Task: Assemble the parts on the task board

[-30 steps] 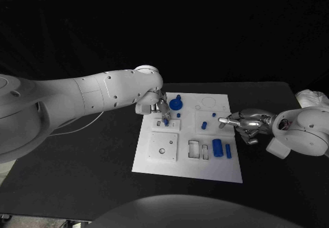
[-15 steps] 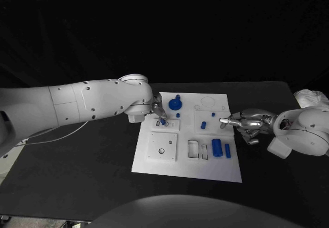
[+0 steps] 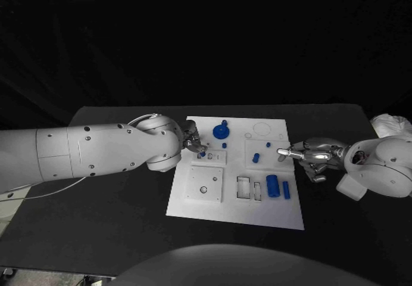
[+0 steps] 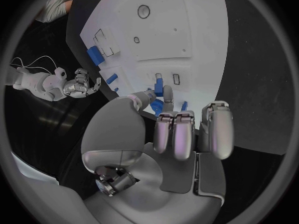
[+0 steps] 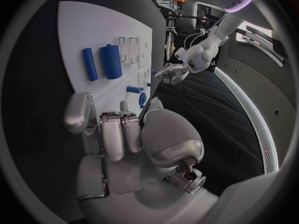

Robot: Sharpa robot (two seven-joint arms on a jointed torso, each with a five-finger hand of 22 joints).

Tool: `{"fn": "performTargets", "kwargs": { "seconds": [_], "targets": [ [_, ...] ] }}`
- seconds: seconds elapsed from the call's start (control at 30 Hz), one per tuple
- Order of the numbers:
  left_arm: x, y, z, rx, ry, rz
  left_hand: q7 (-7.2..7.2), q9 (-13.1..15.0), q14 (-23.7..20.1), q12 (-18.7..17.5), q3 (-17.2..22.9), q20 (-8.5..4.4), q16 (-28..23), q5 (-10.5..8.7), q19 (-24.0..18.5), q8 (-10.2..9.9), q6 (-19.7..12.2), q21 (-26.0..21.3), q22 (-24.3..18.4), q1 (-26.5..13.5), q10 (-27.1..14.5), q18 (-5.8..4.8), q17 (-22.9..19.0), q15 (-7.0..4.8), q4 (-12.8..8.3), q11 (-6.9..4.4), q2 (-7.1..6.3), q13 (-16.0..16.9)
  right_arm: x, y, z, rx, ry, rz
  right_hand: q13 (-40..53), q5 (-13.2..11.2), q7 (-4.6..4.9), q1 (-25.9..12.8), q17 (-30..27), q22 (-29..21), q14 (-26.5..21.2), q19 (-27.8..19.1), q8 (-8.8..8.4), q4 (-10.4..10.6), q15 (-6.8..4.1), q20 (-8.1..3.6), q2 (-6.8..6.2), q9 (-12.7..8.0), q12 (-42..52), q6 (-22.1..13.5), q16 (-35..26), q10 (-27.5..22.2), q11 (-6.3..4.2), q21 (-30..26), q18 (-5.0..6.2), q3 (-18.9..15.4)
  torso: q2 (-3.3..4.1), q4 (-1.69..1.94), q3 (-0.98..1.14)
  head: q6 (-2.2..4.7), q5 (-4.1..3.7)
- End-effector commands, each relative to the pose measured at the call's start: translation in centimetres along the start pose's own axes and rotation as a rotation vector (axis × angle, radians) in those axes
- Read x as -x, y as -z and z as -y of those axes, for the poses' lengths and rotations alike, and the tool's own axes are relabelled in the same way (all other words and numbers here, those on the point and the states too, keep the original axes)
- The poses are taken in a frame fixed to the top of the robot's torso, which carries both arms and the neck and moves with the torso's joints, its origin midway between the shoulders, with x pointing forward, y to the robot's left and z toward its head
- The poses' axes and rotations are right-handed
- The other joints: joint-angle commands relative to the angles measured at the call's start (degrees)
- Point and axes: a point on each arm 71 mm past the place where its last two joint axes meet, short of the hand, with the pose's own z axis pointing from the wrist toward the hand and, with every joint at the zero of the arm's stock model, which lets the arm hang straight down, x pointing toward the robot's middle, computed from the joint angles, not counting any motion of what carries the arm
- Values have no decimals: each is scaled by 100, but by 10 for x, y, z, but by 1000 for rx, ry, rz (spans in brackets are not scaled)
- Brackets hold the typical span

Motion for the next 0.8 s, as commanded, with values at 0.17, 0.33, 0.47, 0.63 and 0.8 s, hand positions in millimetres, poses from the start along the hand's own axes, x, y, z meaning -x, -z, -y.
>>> {"fn": "performTargets", "kwargs": {
  "seconds": [0.17, 0.33, 0.47, 0.63, 0.8],
  "targets": [
    [-8, 2, -6, 8, 97, 148, -37, 23, 591, 14, 118, -45, 14, -35, 168, 65, 41, -22, 1108, -38, 601, -21, 1510, -53, -1, -36, 4, 1509, 0, 0, 2, 11, -4, 9, 422, 31, -7, 42, 1058, 779, 224, -42, -6, -15, 11, -6, 4, -7, -32, 3, -38, 151, -36, -46, -19, 41, -48, 27, 12, 0, -35],
    [-15, 2, -5, -5, 132, 163, -38, 30, 591, 14, 117, -48, 14, -41, 165, 73, 41, -30, 1105, -48, 601, -19, 1510, -55, 40, -37, 7, 1509, 0, 0, 3, 12, -6, 12, 421, 32, -7, 43, 1056, 779, 223, -43, -6, -16, 11, -6, 4, -7, -33, 3, -39, 150, -36, -48, -18, 42, -44, 30, 16, 0, -59],
    [-18, 2, -4, -17, 147, 172, -35, 40, 591, 14, 90, -50, 14, -49, 161, 85, 37, -41, 1101, -71, 601, -17, 1510, -56, 101, -36, 4, 1509, 0, 0, 4, 13, -8, 14, 418, 36, -7, 49, 1053, 776, 219, -50, -9, -19, 12, -5, 4, -8, -36, -1, -43, 145, -36, -57, -17, 45, -47, 29, 19, 0, -46],
    [-23, 0, -2, -23, 155, 167, -32, 50, 591, 14, 47, -51, 14, -29, 150, 94, 29, -64, 1091, -88, 601, -12, 1510, -55, 160, -34, 8, 1509, -1, 0, 5, 14, -9, 14, 410, 41, -8, 56, 1047, 773, 213, -59, -11, -22, 12, -5, 5, -9, -42, -6, -50, 134, -35, -69, -14, 49, -44, 25, 17, 0, -43],
    [-29, -3, -2, -17, 153, 146, -29, 54, 591, 14, 10, -51, 14, -22, 139, 95, 18, -86, 1082, -96, 601, -8, 1510, -54, 205, -31, 18, 1509, -1, 0, 5, 16, -10, 13, 407, 42, -8, 57, 1045, 772, 211, -62, -11, -23, 12, -4, 5, -9, -44, -7, -51, 131, -35, -72, -13, 50, -44, 20, 15, 0, -48]
  ]
}}
